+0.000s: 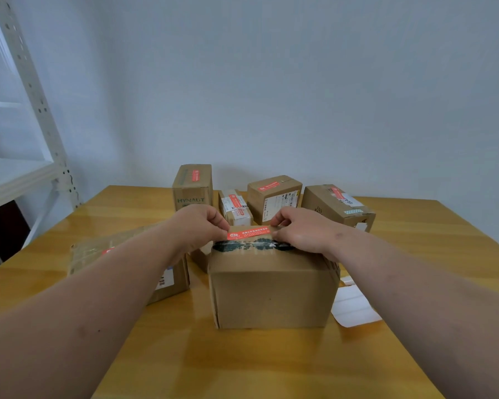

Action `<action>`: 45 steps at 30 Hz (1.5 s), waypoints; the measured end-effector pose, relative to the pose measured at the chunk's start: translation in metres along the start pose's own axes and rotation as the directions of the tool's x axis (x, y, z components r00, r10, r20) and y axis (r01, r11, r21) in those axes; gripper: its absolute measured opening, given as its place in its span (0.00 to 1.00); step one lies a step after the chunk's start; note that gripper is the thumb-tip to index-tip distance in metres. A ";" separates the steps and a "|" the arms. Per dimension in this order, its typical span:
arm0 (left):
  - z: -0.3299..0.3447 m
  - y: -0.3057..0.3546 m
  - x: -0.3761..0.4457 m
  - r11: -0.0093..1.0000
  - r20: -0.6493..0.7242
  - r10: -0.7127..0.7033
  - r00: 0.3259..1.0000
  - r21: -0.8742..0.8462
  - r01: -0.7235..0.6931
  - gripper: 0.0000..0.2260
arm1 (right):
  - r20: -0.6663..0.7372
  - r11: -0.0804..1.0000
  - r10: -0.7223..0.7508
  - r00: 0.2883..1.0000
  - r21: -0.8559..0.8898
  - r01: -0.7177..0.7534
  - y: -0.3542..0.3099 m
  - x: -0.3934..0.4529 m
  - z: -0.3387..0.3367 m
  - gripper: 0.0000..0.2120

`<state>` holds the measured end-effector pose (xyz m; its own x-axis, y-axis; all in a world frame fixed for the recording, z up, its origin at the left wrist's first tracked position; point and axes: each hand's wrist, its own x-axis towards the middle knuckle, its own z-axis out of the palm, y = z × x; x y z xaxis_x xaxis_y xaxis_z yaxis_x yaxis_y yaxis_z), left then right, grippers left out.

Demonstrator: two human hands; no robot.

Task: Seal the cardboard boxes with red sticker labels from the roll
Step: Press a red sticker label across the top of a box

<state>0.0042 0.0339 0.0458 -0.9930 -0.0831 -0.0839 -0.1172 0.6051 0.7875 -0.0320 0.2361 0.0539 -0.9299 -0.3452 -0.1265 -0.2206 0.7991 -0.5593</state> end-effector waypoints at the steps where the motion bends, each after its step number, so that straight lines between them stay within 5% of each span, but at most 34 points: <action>1: 0.000 0.002 0.000 0.999 0.013 0.013 1.000 0.033 -0.013 0.04 | 0.000 1.000 0.001 1.000 0.003 -0.001 0.000 0.000 0.000 0.14; 16: -0.001 0.010 0.001 0.915 0.013 0.161 0.987 0.373 -0.154 0.03 | 0.004 1.000 0.000 1.000 0.004 0.000 0.000 0.000 0.000 0.13; 34: -0.012 0.002 0.004 0.892 0.089 0.199 0.976 0.397 -0.218 0.02 | -0.006 0.999 0.016 1.000 0.045 -0.015 0.000 0.001 0.001 0.11; 38: -0.013 0.008 0.006 0.792 0.112 0.245 0.963 0.550 -0.265 0.01 | -0.006 0.998 0.020 1.000 0.051 -0.019 0.000 0.002 0.000 0.12; 45: -0.014 0.019 0.002 0.386 0.290 0.321 0.902 0.830 -0.404 0.10 | 0.000 0.998 0.017 1.000 0.056 -0.017 0.001 0.002 0.000 0.12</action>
<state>0.0000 0.0344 0.0687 -0.9373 0.3486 0.0002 0.3436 0.9238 -0.1690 -0.0343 0.2365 0.0530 -0.9336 -0.3314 -0.1360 -0.1877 0.7760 -0.6021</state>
